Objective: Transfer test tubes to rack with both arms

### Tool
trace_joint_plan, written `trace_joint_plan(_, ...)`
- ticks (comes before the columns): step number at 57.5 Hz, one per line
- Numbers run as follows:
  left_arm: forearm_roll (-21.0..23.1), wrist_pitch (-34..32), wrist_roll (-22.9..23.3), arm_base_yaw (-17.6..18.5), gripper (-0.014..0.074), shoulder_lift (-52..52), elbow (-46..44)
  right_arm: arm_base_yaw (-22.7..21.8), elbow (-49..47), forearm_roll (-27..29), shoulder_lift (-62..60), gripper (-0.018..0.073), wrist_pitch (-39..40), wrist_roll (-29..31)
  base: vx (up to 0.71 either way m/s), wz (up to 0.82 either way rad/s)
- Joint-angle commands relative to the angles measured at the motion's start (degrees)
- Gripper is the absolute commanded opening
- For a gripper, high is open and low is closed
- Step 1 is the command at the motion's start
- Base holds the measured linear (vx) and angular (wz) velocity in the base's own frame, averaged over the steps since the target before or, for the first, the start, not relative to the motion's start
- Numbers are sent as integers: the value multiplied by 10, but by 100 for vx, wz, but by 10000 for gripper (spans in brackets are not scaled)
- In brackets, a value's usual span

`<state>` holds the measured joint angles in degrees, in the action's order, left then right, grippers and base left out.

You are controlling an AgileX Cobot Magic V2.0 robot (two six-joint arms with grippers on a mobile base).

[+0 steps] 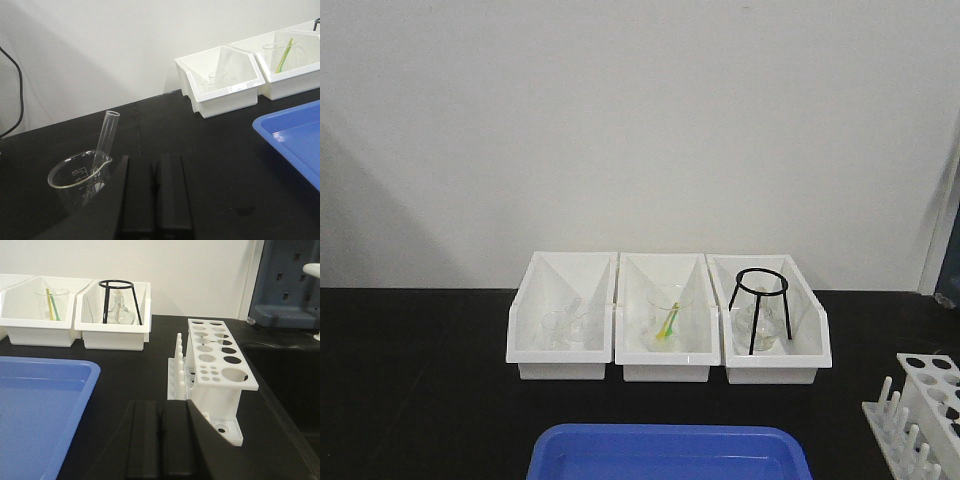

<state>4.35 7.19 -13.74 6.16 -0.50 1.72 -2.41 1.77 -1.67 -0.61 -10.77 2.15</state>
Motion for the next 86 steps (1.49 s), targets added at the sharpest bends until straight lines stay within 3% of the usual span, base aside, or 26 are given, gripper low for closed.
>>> trace_joint_plan(1,2,-49,5,0,-20,-10,15,-2,6,-4,-4,-8,53,1,0,0)
trace_joint_plan(8,3,-62,7,0,-20,-10,15,-2,6,-8,-4,-8,54,5,0,0)
trace_joint_plan(17,49,-137,53,0,-20,-10,15,-2,6,-8,-4,-8,54,5,0,0)
trace_joint_plan(34,47,-164,54,0,-20,-10,15,-2,6,-8,-4,-8,59,5,0,0)
trace_joint_plan(47,50,-229,54,0,-20,-10,8,-2,5,-8,-4,-8,204,5,0,0)
trace_joint_plan(53,94,-237,66,0,-20,-10,-9,-2,-22,-1,-4,-8,275,2,0,0)
trace_joint_plan(58,128,-217,62,0,-20,-8,-42,-2,-84,7,2,-8,248,2,0,0)
trace_joint_plan(67,128,-192,13,0,-20,54,-146,-2,-223,4,88,-8,185,8,0,0)
trace_joint_plan(78,128,-157,-40,0,-20,253,-324,-2,-376,3,262,-8,178,7,0,0)
trace_joint_plan(86,128,-152,-41,0,-20,392,-414,-2,-452,3,379,-8,207,4,0,0)
